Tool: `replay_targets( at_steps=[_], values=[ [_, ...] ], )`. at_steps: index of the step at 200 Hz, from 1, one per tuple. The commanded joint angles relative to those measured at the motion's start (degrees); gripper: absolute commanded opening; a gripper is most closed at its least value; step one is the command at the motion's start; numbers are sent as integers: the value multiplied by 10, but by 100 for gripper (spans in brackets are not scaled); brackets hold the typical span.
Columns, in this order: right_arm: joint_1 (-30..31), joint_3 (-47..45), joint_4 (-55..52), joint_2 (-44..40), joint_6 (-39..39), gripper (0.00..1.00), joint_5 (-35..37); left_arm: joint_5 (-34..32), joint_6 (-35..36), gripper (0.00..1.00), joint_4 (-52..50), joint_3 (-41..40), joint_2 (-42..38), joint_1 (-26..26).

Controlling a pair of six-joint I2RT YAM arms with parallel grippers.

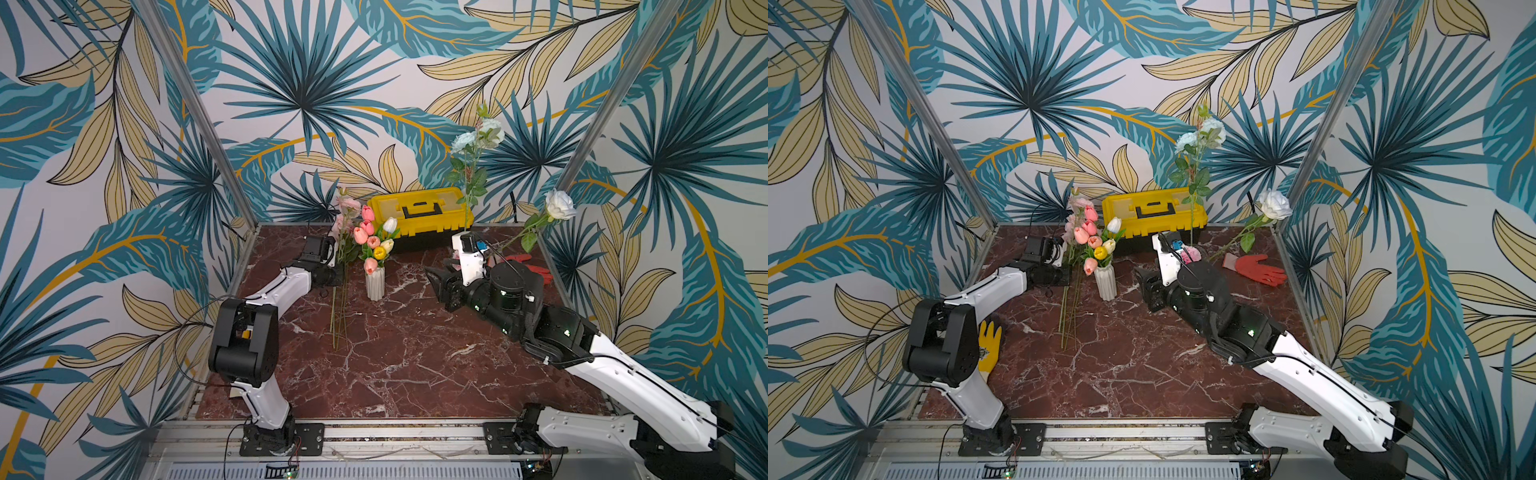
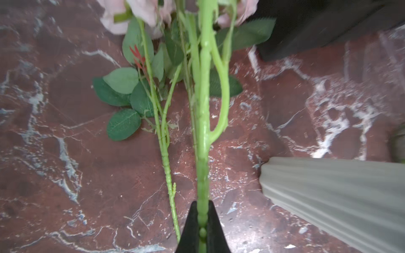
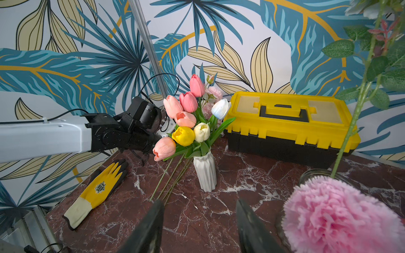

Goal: Pick out pink flowers from the vase
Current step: Place the flower at the center of the board.

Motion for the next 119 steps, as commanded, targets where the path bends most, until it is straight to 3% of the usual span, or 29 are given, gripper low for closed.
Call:
replay_targets(
  at_steps=[1, 53, 119],
  values=[
    [2, -18, 16, -15, -11, 54, 14, -44, 15, 0, -29, 39, 12, 3],
    [1, -40, 25, -26, -16, 55, 22, -142, 14, 0, -31, 44, 4, 3],
    [2, -51, 32, -25, -15, 56, 22, -187, 49, 3, -35, 56, 44, -26]
  ],
)
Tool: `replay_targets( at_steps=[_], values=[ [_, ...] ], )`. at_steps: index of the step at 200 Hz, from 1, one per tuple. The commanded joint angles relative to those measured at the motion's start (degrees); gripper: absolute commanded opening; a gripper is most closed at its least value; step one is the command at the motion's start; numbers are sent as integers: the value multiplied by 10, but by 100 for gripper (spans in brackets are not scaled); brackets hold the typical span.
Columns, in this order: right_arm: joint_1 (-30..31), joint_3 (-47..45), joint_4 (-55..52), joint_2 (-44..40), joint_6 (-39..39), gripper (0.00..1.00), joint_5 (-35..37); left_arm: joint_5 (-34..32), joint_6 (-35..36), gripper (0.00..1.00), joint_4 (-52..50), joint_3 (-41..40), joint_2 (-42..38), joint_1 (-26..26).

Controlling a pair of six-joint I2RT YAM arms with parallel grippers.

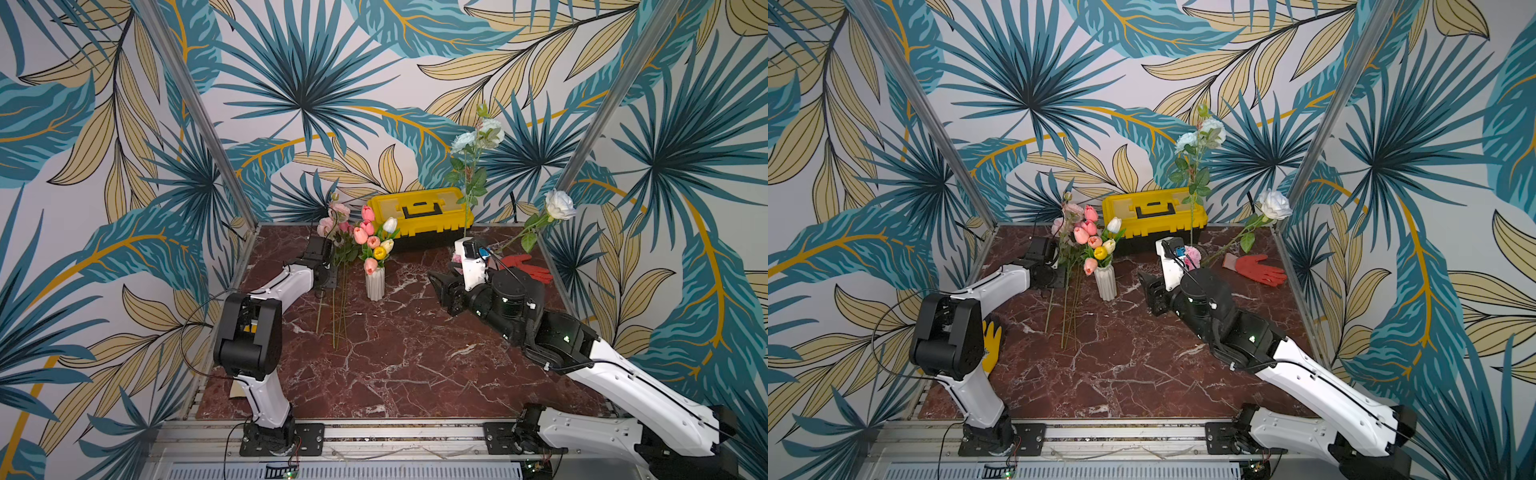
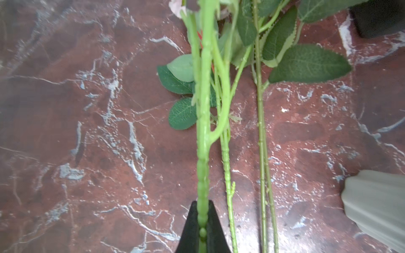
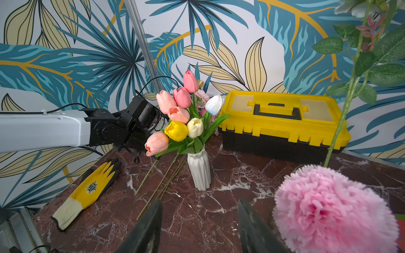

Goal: Pick out pink flowers from the vase
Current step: Place the flower at the center of the board.

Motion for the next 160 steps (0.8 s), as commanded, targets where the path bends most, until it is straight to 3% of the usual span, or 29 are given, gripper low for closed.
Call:
replay_targets(
  at_steps=[1, 64, 95, 160],
  values=[
    [1, -13, 13, -5, -7, 57, 10, -35, 24, 3, -4, 37, 21, -20],
    [2, -11, 4, -10, -10, 58, 19, -49, 16, 18, -23, 47, 60, -55],
    [1, -4, 0, -10, -10, 58, 17, -44, -9, 32, -23, 43, 33, -54],
    [1, 22, -40, -18, -10, 58, 58, 34, -76, 38, -24, 30, -51, -43]
  ],
)
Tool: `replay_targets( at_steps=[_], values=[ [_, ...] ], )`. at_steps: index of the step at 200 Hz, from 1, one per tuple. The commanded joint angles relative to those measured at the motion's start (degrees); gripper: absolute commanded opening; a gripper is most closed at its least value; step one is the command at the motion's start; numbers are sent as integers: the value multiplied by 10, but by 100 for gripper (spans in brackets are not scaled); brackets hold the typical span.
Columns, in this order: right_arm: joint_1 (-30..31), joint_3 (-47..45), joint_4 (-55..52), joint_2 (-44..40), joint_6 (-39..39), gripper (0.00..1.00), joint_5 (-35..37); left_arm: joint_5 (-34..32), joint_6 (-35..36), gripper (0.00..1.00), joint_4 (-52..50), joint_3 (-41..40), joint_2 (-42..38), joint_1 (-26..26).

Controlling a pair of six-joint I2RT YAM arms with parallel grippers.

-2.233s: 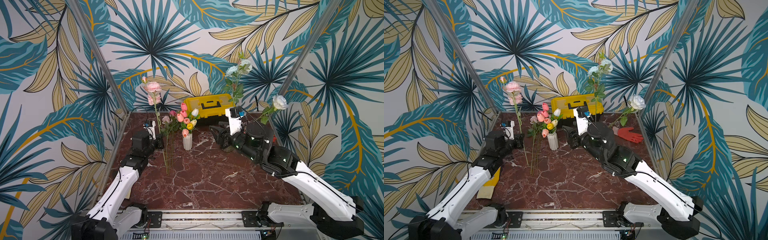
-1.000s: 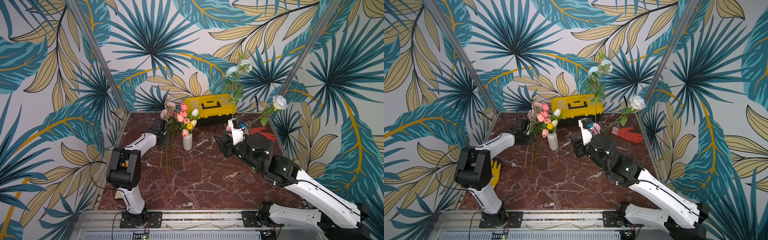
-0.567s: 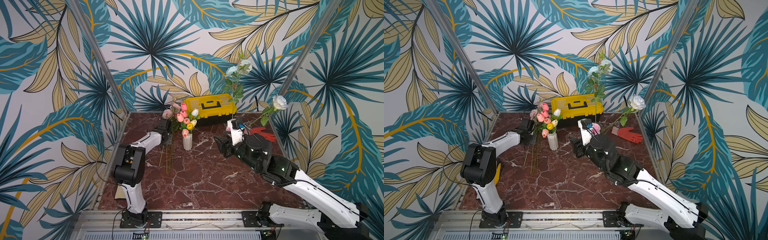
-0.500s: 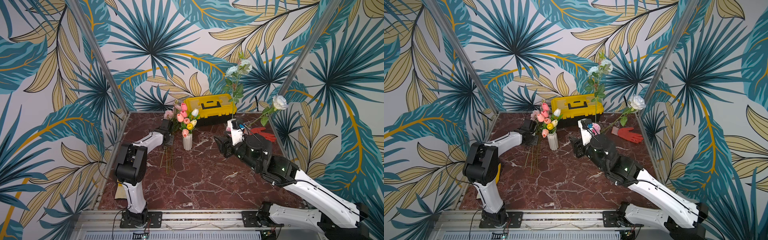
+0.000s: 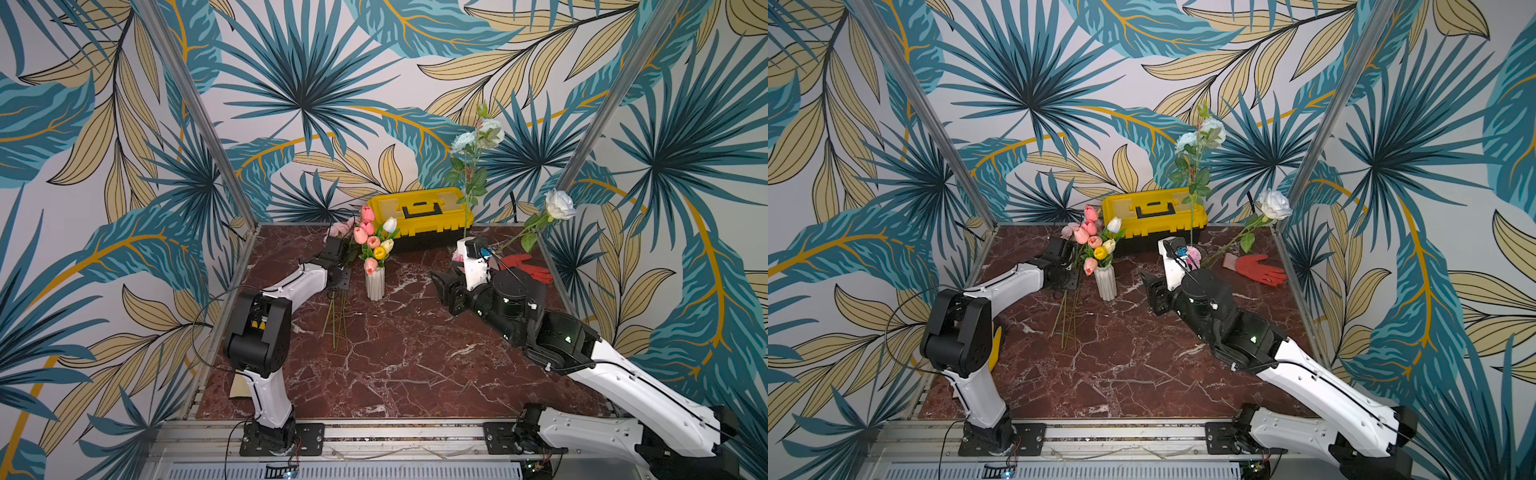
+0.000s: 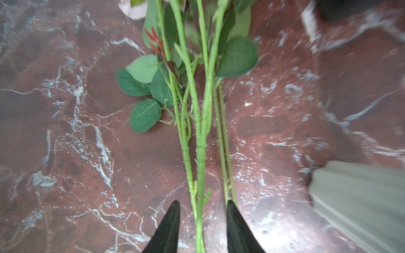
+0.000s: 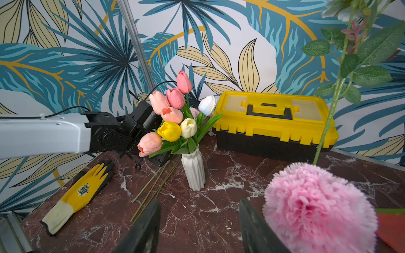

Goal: Pick out pink flowers from the vase
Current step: Place the flower at the center of the board.

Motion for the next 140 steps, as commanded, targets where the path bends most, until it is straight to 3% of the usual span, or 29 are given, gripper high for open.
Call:
replay_targets(
  at_steps=[1, 30, 78, 104, 140],
  values=[
    [1, 19, -29, -16, -6, 58, 34, 44, -47, 38, 1, 5, -59, 10],
    [1, 35, -58, -32, -17, 57, 33, 100, -106, 41, 27, -48, -141, 25],
    [-10, 134, -182, 1, -18, 44, 61, 99, -171, 48, 38, -138, -297, 26],
    [-50, 195, -261, 45, -1, 45, 36, 111, -175, 49, 44, -194, -384, 23],
    [-138, 151, -217, 9, 9, 44, -17, 136, -143, 50, 45, -250, -487, 13]
  ],
)
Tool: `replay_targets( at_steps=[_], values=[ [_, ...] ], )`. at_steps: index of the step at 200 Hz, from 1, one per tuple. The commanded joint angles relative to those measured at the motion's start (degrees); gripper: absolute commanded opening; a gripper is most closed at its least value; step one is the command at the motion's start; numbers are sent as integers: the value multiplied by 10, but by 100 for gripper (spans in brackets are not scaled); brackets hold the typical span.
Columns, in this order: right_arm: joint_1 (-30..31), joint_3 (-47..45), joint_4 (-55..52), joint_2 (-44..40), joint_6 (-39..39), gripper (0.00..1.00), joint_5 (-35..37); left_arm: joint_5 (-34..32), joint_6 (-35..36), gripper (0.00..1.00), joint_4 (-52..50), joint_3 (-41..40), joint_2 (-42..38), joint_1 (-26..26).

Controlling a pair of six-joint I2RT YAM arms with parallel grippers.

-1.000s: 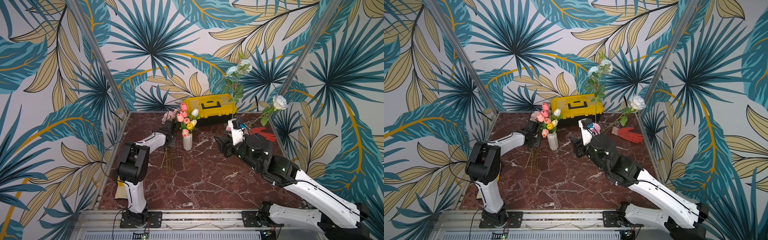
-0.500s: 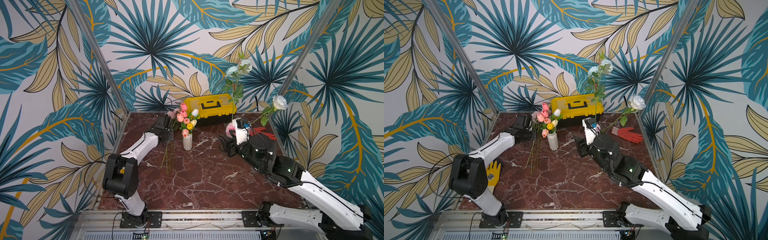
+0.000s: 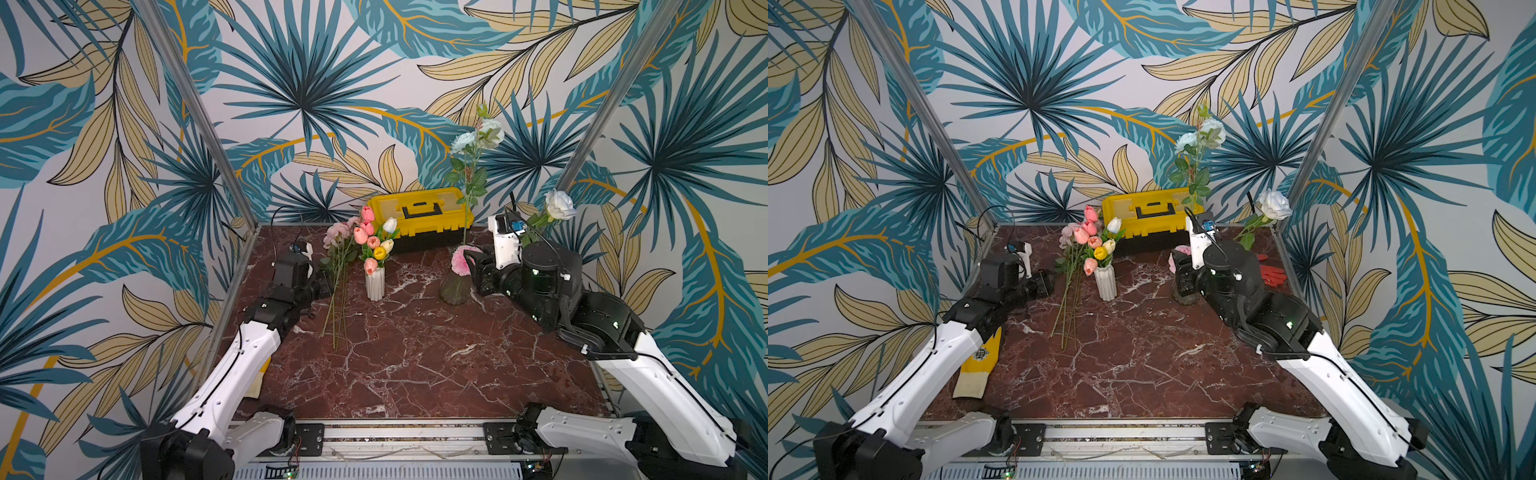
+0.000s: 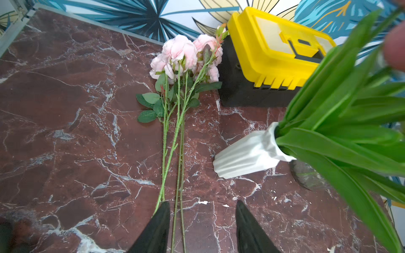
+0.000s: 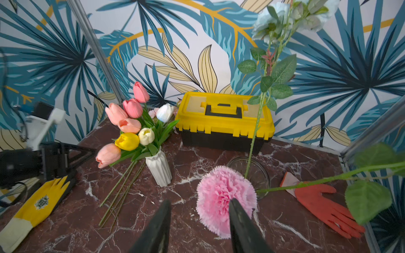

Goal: Pick out pink flowers from the vase
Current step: Place the flower at the center of the board, then pick up the flower from the vase.

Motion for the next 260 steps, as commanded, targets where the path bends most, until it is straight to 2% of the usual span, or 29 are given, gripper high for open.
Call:
replay_targets(
  at_steps=[1, 23, 53, 81, 100, 136, 159, 180, 199, 216, 260],
  values=[
    [-57, -31, -9, -31, 22, 44, -44, 23, 15, 50, 11, -39, -58, -6],
    [-131, -80, 27, -64, 72, 41, -82, 30, 32, 50, 12, -62, -105, -12],
    [-202, -144, 58, -89, 129, 37, -108, 24, 38, 51, 14, -77, -142, -23],
    [-239, -231, 125, -121, 120, 34, -109, 10, 43, 52, 15, -79, -155, -38],
    [-243, -310, 200, -141, 75, 35, -119, 5, 48, 52, 14, -77, -160, -49],
    [-243, -455, 410, -173, -94, 35, -228, -8, 55, 53, 16, -78, -173, -66],
    [-243, -507, 508, -171, -157, 37, -279, -29, 53, 54, 22, -89, -194, -73],
    [-242, -513, 530, -144, -234, 43, -323, -38, 53, 56, 24, -92, -205, -77],
    [-242, -522, 558, -122, -295, 50, -321, -38, 53, 56, 24, -91, -207, -78],
    [-242, -525, 587, -103, -310, 57, -294, -40, 54, 56, 24, -92, -209, -80],
    [-242, -525, 654, -47, -336, 63, -276, -43, 55, 56, 25, -93, -215, -82]
  ],
)
